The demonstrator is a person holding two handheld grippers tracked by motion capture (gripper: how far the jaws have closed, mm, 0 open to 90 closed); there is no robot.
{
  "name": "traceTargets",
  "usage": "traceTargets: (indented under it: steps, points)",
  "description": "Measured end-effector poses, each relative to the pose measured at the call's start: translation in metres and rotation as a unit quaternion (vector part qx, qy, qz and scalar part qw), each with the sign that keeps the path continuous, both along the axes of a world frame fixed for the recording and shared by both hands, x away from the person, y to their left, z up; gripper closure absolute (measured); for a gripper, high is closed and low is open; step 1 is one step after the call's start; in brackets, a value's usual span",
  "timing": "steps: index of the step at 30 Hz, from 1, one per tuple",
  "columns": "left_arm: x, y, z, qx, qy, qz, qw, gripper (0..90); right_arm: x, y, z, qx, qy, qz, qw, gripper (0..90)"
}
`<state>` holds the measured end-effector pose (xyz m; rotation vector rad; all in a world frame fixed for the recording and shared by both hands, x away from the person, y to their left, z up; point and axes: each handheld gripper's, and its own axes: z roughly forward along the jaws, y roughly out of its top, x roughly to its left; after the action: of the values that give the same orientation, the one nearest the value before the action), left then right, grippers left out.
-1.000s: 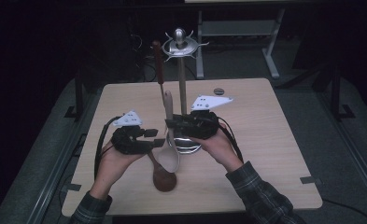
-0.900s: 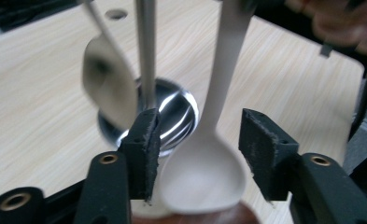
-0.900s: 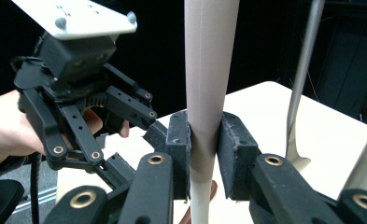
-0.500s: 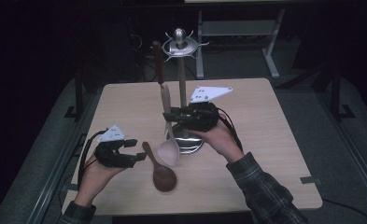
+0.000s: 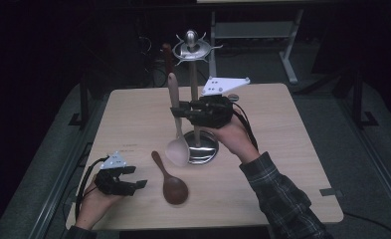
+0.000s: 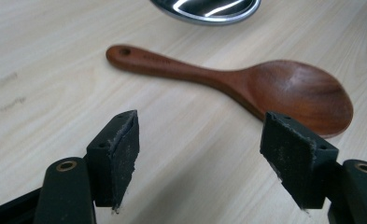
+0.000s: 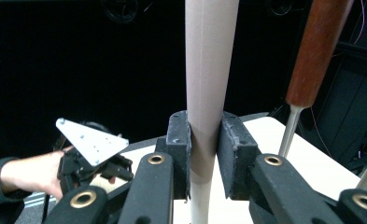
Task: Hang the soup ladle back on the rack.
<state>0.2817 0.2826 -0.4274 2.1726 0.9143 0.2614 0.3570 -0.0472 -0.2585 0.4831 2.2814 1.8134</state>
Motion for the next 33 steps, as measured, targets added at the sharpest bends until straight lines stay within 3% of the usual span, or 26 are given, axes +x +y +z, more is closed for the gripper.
traceTargets:
  steps: [11, 16, 33]
  points:
    - [0.003, 0.001, -0.007, 0.010, 0.005, 0.002, 0.9999, 28.0, 0.006, 0.000, 0.008, 0.017, 0.003, -0.003, 0.9999, 75.3]
    - [0.002, -0.003, -0.008, 0.017, 0.010, -0.009, 0.9998, 28.0, 0.010, -0.001, 0.008, 0.025, 0.009, -0.006, 0.9996, 75.3]
    - [0.002, -0.003, -0.008, 0.010, 0.009, -0.009, 0.9999, 28.0, 0.017, -0.009, 0.006, 0.029, 0.011, -0.019, 0.9993, 75.2]
